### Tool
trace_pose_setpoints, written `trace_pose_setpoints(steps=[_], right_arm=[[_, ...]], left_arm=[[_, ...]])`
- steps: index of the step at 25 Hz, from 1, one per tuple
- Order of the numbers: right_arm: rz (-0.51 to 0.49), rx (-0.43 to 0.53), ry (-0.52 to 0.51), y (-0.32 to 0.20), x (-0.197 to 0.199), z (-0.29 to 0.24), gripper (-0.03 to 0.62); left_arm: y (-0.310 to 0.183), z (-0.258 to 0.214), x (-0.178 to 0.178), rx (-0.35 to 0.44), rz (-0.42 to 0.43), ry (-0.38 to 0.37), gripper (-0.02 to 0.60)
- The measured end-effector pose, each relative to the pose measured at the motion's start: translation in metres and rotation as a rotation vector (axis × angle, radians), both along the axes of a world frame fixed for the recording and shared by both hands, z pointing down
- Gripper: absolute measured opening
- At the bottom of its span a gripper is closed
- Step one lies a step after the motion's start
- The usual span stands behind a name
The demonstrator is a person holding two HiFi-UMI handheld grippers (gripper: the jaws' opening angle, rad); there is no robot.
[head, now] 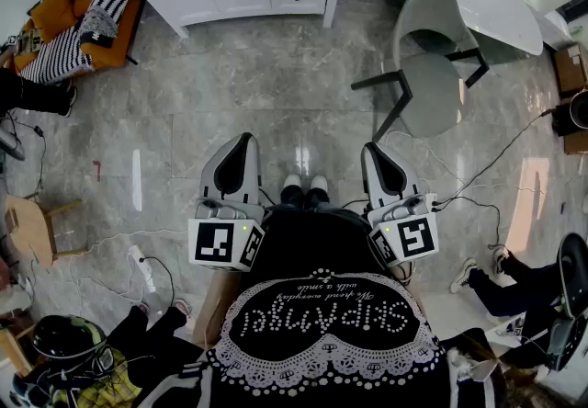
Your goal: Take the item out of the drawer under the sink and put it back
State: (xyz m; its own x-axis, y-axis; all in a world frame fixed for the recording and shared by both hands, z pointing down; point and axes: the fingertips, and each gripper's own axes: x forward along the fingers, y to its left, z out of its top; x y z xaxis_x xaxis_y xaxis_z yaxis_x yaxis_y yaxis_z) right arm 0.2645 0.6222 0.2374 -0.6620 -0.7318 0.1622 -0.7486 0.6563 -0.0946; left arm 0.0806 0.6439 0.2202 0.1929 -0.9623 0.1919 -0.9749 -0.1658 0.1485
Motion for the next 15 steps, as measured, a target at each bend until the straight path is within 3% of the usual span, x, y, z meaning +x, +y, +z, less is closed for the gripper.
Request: trace_pose_setpoints(steps=[15], right_arm=[[-0.017, -0.007, 0.008, -0.006, 0.006, -0.002, 0.025]], left_arm=[[-0.008, -0.010, 0.000, 0.020, 0.005, -0.027, 0.005]])
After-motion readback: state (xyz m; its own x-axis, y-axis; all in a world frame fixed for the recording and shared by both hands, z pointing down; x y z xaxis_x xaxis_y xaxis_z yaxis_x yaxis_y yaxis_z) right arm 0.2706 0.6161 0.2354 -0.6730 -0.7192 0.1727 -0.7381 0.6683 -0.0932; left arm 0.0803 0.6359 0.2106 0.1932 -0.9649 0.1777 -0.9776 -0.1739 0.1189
